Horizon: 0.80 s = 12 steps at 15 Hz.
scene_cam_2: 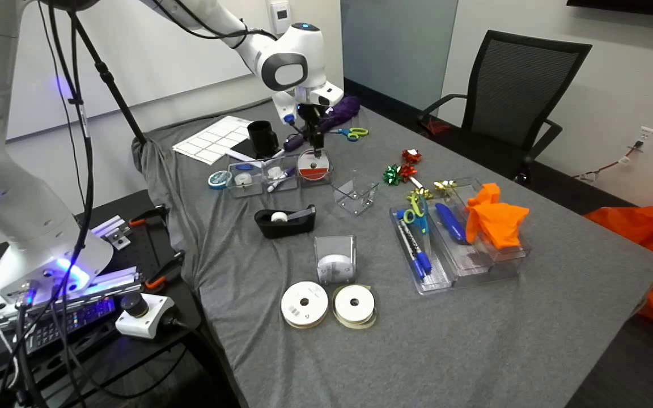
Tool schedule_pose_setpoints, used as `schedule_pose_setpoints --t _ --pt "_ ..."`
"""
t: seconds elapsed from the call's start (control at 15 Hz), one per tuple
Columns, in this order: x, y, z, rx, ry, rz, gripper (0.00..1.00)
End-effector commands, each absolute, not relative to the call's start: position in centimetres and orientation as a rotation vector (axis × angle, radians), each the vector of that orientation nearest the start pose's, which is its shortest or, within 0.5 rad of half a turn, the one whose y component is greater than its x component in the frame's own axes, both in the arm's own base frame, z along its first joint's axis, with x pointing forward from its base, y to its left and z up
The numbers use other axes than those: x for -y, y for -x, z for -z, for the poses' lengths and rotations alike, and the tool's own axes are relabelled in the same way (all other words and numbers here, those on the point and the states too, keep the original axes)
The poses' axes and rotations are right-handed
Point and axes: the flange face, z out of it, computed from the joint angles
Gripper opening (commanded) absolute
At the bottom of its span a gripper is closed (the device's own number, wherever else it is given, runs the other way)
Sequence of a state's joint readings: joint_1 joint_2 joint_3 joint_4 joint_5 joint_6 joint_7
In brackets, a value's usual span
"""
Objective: Move the white and red disc to the clear container on the left
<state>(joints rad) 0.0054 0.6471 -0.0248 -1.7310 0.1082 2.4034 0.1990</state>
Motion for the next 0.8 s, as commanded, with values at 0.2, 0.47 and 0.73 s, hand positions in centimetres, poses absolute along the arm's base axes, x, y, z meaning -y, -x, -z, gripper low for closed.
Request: schedule_pose_setpoints --t 0.2,0.47,0.73 --pt "3.1 -66.1 -22.8 -0.445 3.008 0.12 1.0" --pt "5.5 -64.5 -24.6 -0.374 3.001 0.148 1.0" --pt "9.3 -61.8 -26.3 -0.263 3.003 0.142 1.0"
